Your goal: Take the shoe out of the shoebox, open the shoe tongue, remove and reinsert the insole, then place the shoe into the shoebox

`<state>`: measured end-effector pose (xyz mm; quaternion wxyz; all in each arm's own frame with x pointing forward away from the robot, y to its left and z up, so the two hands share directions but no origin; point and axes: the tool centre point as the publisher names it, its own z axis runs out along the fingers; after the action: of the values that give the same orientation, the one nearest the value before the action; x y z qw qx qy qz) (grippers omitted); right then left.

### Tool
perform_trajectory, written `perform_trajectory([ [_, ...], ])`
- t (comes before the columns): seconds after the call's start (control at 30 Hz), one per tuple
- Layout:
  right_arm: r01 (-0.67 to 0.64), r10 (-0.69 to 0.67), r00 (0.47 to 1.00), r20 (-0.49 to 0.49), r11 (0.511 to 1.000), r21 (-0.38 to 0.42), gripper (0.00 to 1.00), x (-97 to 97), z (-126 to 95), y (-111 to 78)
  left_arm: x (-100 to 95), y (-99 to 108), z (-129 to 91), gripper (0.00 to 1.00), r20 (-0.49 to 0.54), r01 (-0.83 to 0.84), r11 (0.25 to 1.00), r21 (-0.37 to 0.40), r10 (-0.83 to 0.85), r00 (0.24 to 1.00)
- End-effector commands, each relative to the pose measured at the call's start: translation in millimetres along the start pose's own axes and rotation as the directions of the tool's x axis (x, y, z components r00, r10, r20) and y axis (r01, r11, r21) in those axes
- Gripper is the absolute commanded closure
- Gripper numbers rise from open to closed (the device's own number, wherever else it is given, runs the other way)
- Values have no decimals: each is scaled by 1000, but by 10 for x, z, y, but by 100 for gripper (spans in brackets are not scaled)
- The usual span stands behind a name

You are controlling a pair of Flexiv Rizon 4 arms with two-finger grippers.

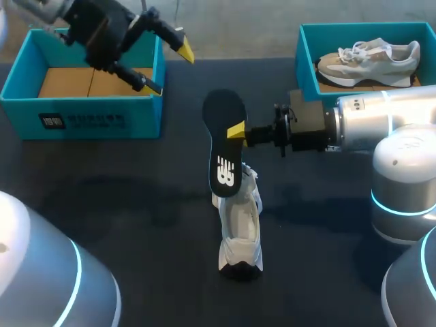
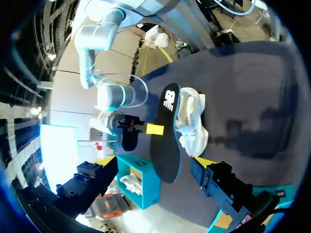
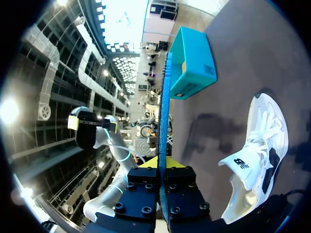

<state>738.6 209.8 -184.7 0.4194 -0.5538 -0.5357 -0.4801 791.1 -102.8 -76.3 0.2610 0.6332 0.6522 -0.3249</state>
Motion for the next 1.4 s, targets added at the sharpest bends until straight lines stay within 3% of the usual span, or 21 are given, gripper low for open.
perform_trajectory([
  [0.03,-1,1,1000,2,1000,-3,100,0,23,-3,56,-49,19,0,241,2,999,-35,6,970],
  [0.23,-1,1,1000,2,1000,-3,100,0,23,-3,56,-49,19,0,241,2,999,-35,6,970],
  [0.4,-1,1,1000,2,1000,-3,100,0,23,-3,249,-84,52,0,402,5,1000,-3,-4,915],
  [0.47,-1,1,1000,2,1000,-3,100,0,23,-3,320,-107,42,0,405,1,1000,-7,2,914],
  [0.67,-1,1,1000,2,1000,-3,100,0,23,-3,485,-137,69,0,530,-2,999,45,-22,848],
  [0.77,-1,1,1000,2,1000,-3,100,0,23,-3,528,-170,198,0,585,-6,995,99,-54,809],
  [0.8,-1,1,1000,2,1000,-3,100,0,23,-3,559,-191,306,0,545,-19,990,142,-62,836],
  [1.17,-1,1,1000,2,1000,-3,100,0,23,-3,559,-191,306,0,545,-19,990,142,-62,836],
  [1.33,-1,1,1000,2,1000,-3,100,0,23,-3,669,-165,577,0,621,35,990,140,-115,775],
  [1.4,-1,1,1000,2,1000,-3,100,0,23,-3,673,-132,657,0,643,68,992,104,-119,756],
])
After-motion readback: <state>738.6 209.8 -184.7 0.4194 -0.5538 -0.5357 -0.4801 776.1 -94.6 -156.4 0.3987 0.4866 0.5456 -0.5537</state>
